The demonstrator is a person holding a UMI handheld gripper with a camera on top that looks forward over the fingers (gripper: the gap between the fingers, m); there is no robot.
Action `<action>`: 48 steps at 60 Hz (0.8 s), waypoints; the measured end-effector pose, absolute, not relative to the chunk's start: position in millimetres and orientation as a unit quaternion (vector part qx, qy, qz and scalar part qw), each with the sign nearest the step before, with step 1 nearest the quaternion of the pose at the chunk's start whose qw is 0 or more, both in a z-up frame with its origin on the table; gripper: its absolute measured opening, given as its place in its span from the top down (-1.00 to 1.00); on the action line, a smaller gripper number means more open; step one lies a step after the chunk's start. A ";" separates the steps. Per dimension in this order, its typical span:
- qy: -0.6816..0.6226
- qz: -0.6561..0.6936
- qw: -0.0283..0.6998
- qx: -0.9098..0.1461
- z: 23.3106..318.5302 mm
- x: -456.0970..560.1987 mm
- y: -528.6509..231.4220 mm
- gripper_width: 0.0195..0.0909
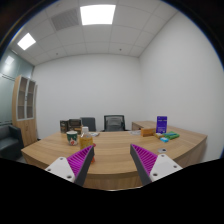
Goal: Pour water
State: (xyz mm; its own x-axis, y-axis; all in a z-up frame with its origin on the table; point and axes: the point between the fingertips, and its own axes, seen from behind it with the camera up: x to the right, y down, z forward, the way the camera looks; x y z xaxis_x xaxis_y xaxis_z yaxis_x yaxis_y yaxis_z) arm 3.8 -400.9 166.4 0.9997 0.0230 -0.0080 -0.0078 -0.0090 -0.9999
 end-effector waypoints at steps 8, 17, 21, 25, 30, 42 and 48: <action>-0.006 0.008 0.701 -0.713 163.6 3.6 -396.9 -0.71; -0.014 0.007 0.690 -0.724 154.4 0.5 -385.3 -0.71; -0.020 0.012 0.683 -0.730 144.4 -7.5 -375.3 -0.71; -0.026 0.023 0.678 -0.734 135.0 -20.8 -361.9 -0.71; -0.039 0.040 0.669 -0.741 122.1 -46.4 -338.8 -0.71; -0.054 0.076 0.655 -0.750 90.4 -107.9 -256.8 -0.74; -0.058 0.064 0.653 -0.752 79.8 -121.5 -215.8 -0.77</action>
